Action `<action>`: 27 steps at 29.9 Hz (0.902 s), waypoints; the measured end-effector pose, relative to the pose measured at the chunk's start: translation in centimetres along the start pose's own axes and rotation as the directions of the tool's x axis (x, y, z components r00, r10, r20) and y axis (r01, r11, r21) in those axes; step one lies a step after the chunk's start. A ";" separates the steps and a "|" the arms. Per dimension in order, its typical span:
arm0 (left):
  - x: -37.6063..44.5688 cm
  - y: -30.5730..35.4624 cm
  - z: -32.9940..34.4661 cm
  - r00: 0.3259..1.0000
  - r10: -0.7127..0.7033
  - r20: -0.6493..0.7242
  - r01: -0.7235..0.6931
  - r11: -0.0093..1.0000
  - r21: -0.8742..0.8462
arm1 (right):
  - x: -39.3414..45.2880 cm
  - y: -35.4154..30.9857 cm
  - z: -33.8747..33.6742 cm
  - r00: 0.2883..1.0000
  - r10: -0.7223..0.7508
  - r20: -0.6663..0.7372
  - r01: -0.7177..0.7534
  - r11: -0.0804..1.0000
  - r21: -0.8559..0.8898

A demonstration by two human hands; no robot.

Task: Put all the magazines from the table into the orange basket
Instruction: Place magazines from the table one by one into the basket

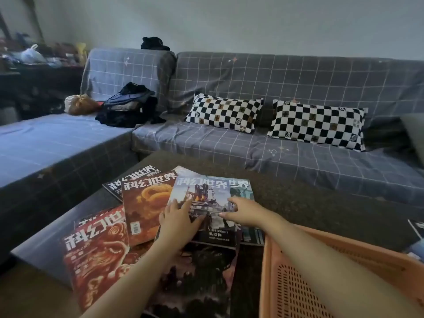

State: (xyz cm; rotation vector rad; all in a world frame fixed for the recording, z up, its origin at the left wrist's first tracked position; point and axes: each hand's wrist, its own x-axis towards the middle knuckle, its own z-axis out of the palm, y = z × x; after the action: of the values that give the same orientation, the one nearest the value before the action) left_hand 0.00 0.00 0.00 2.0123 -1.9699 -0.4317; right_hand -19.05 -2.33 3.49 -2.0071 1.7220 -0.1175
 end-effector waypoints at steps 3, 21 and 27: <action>0.8 -0.6 0.3 0.996 -0.084 -0.015 0.085 0.995 0.048 | 1.2 -0.3 0.6 1.000 0.030 -0.007 -0.031 0.999 -0.040; -0.2 -0.8 -2.1 0.953 -0.301 -0.025 0.206 0.710 -0.674 | 0.7 -1.7 0.5 0.948 0.286 -0.137 -0.203 0.879 0.431; -3.4 -0.1 -5.9 0.968 -0.252 -0.016 0.132 0.563 -0.816 | -3.8 -2.3 -1.1 0.930 0.228 -0.289 -0.021 0.817 0.576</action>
State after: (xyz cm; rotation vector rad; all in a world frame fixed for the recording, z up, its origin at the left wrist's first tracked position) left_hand 2.47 3.41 5.34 1.5505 -1.0985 -1.0107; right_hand -18.14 1.13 6.36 -1.4778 1.7454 -0.8824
